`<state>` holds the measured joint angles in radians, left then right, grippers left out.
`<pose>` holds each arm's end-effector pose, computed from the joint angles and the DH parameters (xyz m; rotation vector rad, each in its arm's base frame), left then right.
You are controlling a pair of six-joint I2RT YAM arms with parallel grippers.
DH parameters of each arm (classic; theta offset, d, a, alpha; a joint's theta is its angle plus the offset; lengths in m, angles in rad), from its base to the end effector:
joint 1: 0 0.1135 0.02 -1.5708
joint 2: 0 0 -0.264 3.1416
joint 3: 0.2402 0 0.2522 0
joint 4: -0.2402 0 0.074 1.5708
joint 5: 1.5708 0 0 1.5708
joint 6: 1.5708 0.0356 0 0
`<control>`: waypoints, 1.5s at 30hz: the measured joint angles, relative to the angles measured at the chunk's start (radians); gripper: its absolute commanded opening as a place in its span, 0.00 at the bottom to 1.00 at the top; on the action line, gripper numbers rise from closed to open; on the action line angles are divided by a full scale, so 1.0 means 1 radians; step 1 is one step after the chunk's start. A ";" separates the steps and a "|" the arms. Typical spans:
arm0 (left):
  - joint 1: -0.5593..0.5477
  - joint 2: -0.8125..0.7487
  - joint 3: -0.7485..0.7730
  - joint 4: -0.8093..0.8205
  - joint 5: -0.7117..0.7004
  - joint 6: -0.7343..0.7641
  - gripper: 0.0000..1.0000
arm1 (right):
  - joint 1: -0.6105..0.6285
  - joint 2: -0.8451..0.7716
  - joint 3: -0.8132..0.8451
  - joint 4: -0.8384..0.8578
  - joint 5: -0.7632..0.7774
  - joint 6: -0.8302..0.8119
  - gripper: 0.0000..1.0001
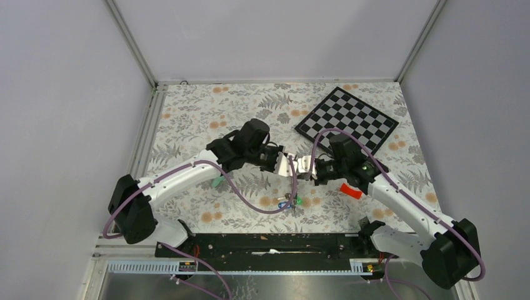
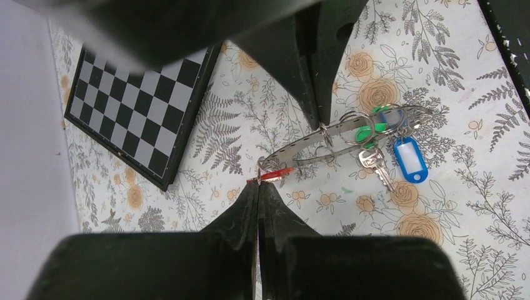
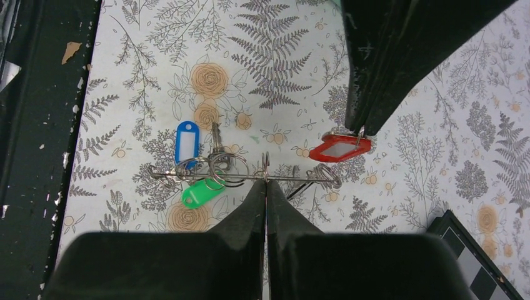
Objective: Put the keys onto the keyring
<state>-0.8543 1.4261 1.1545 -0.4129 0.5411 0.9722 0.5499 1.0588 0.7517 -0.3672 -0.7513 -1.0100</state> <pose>0.1930 -0.2496 0.3007 1.8968 1.1028 -0.5415 0.1752 0.1359 0.2643 -1.7234 1.1877 0.5641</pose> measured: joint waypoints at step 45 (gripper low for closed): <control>-0.059 -0.043 -0.087 -0.018 0.049 0.184 0.00 | -0.017 0.104 0.000 0.109 -0.159 0.170 0.00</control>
<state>-0.9134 1.3827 1.0676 -0.4313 0.5903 1.1564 0.5327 1.1625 0.7513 -0.2577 -0.9104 -0.8398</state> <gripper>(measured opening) 0.010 0.018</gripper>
